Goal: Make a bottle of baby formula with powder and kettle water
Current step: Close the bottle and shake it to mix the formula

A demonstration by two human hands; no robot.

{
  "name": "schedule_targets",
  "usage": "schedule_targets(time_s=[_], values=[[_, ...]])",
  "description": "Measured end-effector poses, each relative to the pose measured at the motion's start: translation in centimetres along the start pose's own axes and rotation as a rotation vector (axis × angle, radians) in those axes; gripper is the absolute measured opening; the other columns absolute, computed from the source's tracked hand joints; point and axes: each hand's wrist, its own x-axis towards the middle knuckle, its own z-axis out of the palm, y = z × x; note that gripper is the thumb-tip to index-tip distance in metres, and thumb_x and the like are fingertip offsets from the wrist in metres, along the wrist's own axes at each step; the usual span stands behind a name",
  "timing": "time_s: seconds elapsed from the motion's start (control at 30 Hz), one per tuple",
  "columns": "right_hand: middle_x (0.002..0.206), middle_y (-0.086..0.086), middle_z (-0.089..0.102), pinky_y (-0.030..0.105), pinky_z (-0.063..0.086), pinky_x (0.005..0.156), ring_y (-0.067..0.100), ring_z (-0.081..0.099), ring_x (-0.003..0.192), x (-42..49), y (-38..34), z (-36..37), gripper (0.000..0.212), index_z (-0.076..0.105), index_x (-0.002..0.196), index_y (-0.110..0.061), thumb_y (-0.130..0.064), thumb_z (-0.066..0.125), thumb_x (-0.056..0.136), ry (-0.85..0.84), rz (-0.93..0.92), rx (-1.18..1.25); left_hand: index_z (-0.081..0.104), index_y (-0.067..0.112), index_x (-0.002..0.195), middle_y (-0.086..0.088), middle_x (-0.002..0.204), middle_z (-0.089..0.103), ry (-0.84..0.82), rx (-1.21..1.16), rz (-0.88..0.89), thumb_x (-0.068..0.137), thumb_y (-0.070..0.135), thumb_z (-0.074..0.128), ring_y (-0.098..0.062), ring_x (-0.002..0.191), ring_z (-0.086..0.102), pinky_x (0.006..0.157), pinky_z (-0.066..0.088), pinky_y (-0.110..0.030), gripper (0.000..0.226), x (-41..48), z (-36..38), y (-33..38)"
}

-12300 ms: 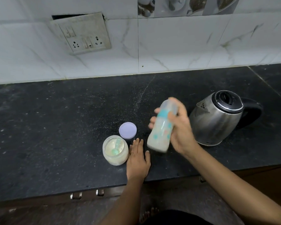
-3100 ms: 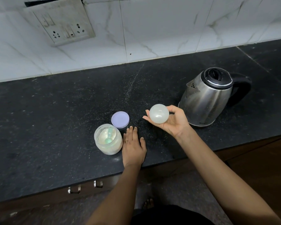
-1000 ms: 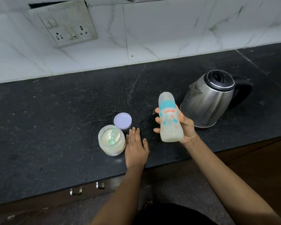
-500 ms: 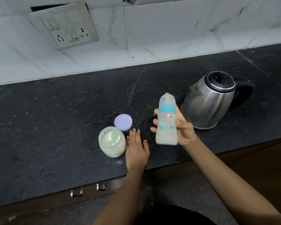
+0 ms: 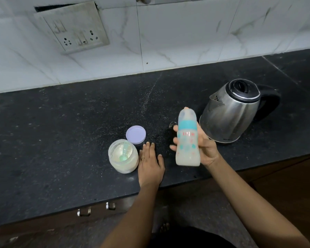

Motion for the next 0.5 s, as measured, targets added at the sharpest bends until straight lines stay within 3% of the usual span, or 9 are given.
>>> schedule_targets(time_s=[0.07,0.13,0.2,0.3,0.4,0.5], values=[[0.129,0.022,0.055,0.059,0.044,0.097,0.040,0.060,0.110,-0.2,0.5,0.4,0.104,0.015,0.152,-0.019,-0.006,0.080,0.072,0.049,-0.012,-0.077,0.043,0.007,0.139,-0.013,0.148,0.039,0.006,0.006,-0.005,0.090,0.029,0.038,-0.027,0.139,0.034,0.116,0.014,-0.033,0.054,0.1,0.1,0.0],[0.123,0.022,0.060,0.057,0.049,0.092,0.038,0.062,0.109,-0.1,1.0,0.0,0.115,0.016,0.153,-0.011,-0.010,0.088,0.063,0.150,-0.022,0.023,0.043,0.006,0.139,-0.014,0.148,0.039,0.009,0.012,-0.011,0.090,0.029,0.038,-0.027,0.138,0.035,0.116,0.015,-0.034,0.054,0.1,0.2,0.0],[0.124,0.023,0.058,0.056,0.049,0.090,0.038,0.062,0.106,-0.2,1.2,-0.1,0.113,0.012,0.153,-0.010,-0.009,0.085,0.067,0.069,0.028,0.079,0.042,0.007,0.140,-0.013,0.149,0.038,0.003,0.010,-0.003,0.091,0.030,0.036,-0.026,0.139,0.033,0.117,0.014,-0.034,0.055,0.0,0.1,0.0],[0.130,0.024,0.052,0.058,0.045,0.094,0.041,0.059,0.108,-1.0,1.2,0.2,0.099,0.016,0.152,-0.022,-0.005,0.076,0.075,0.030,0.043,-0.079,0.040,0.009,0.141,-0.012,0.151,0.035,-0.006,0.009,0.001,0.091,0.031,0.034,-0.025,0.141,0.030,0.117,0.012,-0.033,0.055,0.0,0.1,-0.1],[0.123,0.023,0.059,0.054,0.051,0.088,0.038,0.063,0.106,-0.3,1.3,0.2,0.111,0.020,0.152,-0.012,-0.010,0.087,0.063,0.168,0.019,0.004,0.042,0.007,0.140,-0.013,0.149,0.038,0.013,0.003,-0.009,0.091,0.030,0.036,-0.026,0.139,0.033,0.117,0.013,-0.033,0.054,0.0,0.1,0.0],[0.125,0.023,0.055,0.056,0.048,0.091,0.038,0.061,0.102,-0.6,0.9,-0.2,0.106,0.013,0.153,-0.017,-0.007,0.079,0.071,0.028,0.073,-0.044,0.043,0.008,0.139,-0.012,0.149,0.039,0.011,-0.002,-0.005,0.090,0.030,0.037,-0.026,0.139,0.034,0.117,0.016,-0.036,0.054,0.0,0.1,0.0]])
